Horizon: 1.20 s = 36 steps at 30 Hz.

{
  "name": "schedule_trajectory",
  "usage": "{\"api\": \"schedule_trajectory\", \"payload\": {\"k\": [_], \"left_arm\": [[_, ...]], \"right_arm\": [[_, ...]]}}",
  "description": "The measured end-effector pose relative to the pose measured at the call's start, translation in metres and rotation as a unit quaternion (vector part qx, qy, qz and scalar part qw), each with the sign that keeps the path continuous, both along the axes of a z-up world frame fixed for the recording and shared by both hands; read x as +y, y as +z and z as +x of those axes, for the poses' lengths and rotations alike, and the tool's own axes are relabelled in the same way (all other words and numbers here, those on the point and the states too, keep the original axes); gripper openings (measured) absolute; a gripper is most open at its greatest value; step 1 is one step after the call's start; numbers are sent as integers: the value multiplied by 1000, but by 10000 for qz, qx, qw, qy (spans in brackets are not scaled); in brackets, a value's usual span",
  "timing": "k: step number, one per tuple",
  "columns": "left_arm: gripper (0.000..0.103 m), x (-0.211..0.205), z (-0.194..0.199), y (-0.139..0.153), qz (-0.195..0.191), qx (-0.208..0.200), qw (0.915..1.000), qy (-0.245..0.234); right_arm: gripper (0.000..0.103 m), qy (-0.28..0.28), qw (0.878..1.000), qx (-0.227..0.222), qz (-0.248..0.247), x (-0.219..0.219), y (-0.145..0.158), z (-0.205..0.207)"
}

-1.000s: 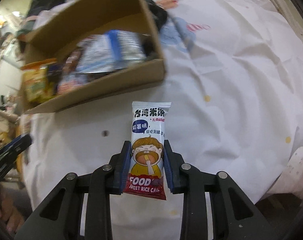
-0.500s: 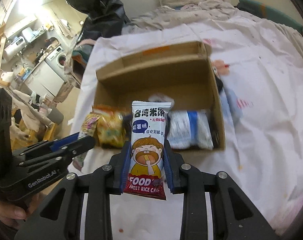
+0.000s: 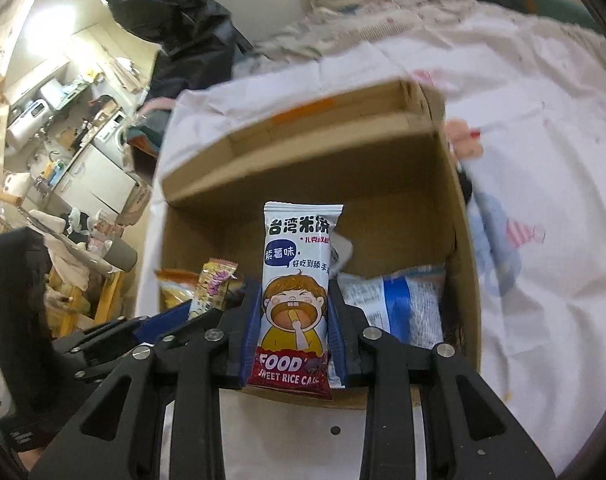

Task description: Organize snacks

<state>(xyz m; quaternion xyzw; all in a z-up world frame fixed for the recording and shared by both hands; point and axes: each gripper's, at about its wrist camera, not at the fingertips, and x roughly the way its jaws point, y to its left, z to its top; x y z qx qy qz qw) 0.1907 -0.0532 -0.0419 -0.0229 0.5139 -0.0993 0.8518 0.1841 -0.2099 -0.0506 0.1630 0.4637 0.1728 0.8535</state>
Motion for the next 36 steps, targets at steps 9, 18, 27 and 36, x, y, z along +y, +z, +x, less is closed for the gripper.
{"api": "schedule_trajectory", "payload": {"k": [9, 18, 27, 36], "left_arm": [[23, -1, 7, -1, -60, 31, 10000, 63], [24, 0, -1, 6, 96, -66, 9999, 79], [72, 5, -20, 25, 125, -447, 9988, 126], [72, 29, -61, 74, 112, -1383, 9895, 410]], "right_arm": [[32, 53, 9998, 173, 107, 4, -10, 11], [35, 197, 9986, 184, 454, 0, -11, 9], [77, -15, 9992, -194, 343, -11, 10, 0], [97, -189, 9967, -793, 1, -20, 65, -44]]}}
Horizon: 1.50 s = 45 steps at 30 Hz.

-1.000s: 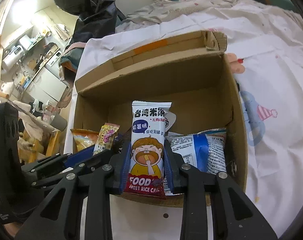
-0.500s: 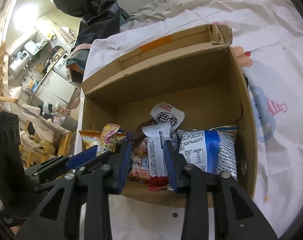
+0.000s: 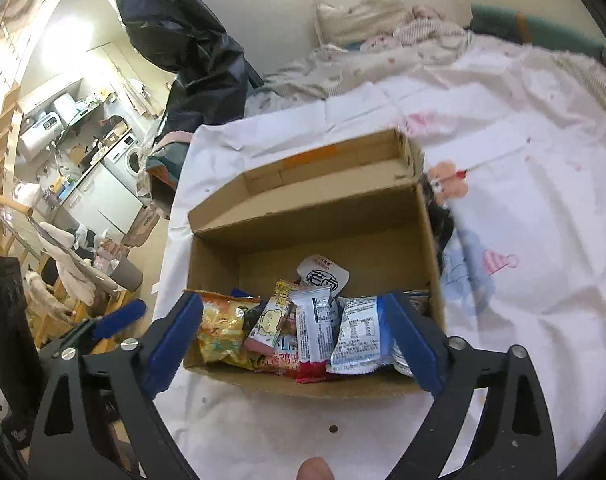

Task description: Organize snacks

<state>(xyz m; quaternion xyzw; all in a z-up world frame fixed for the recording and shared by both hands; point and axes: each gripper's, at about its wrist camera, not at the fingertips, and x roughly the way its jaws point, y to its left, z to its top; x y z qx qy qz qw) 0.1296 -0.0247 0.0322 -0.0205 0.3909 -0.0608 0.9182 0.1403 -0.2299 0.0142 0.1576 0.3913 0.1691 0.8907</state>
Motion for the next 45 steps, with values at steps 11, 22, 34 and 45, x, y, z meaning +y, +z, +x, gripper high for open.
{"api": "schedule_trajectory", "payload": {"k": [11, 22, 34, 45], "left_arm": [[103, 33, -68, 14, 142, -538, 9977, 393], [103, 46, -92, -4, 388, -721, 9948, 599], [103, 41, -81, -14, 134, -633, 9962, 577], [103, 36, -81, -17, 141, -541, 9971, 521]], "right_arm": [[103, -358, 9993, -16, -113, -15, -9, -66], [103, -491, 9908, -781, -992, 15, -13, -95], [103, -490, 9908, -525, -1143, 28, -33, -76], [103, -505, 9903, -542, -1175, 29, -33, -75]]}}
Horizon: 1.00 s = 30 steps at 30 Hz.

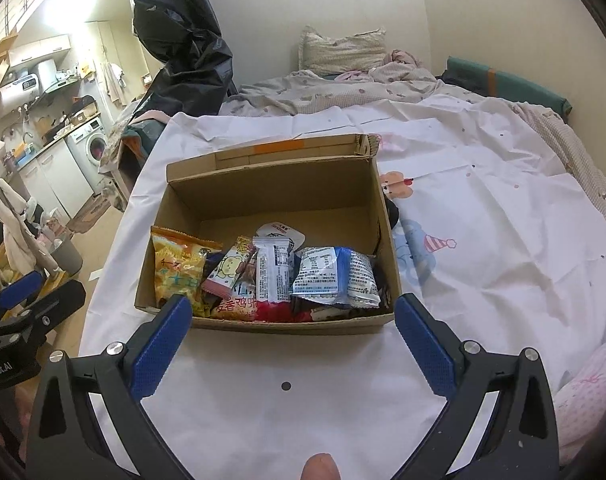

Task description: Organize snacks

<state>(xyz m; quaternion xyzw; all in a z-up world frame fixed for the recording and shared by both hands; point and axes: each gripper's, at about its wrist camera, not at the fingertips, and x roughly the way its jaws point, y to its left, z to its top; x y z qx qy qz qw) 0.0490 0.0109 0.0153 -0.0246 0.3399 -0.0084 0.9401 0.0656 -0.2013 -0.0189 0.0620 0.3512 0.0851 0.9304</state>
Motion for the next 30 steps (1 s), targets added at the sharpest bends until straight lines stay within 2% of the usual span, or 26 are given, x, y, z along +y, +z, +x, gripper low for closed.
{"api": "schedule_trajectory", "payload": {"k": [30], "left_arm": [[103, 6, 3, -4, -68, 105, 9999, 41]], "right_arm": [[103, 55, 9999, -84, -92, 2, 5, -3]]}}
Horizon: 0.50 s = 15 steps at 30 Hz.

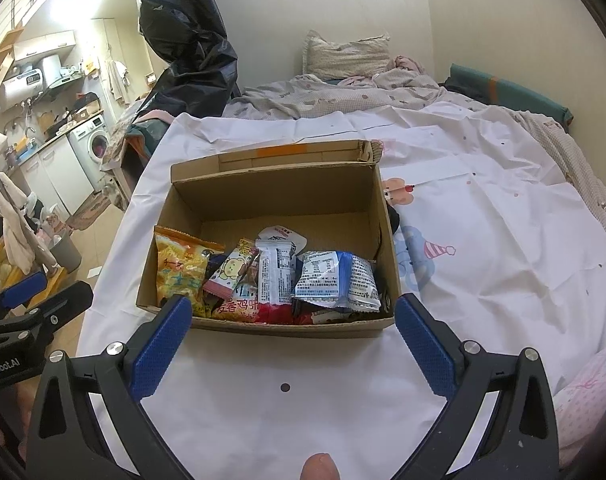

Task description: Organize snacks

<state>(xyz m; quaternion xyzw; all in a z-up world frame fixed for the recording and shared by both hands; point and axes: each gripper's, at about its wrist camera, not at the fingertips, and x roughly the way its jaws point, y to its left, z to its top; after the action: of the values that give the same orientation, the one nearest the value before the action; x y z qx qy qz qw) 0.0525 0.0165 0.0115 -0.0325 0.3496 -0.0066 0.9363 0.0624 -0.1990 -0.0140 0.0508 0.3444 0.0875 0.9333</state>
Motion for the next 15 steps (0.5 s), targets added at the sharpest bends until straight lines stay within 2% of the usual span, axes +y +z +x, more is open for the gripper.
{"api": "schedule_trajectory", "payload": {"k": [15], "left_arm": [[103, -3, -2, -1, 30, -27, 10000, 9]], "right_arm": [[103, -12, 10000, -4, -13, -1, 0, 0]]}}
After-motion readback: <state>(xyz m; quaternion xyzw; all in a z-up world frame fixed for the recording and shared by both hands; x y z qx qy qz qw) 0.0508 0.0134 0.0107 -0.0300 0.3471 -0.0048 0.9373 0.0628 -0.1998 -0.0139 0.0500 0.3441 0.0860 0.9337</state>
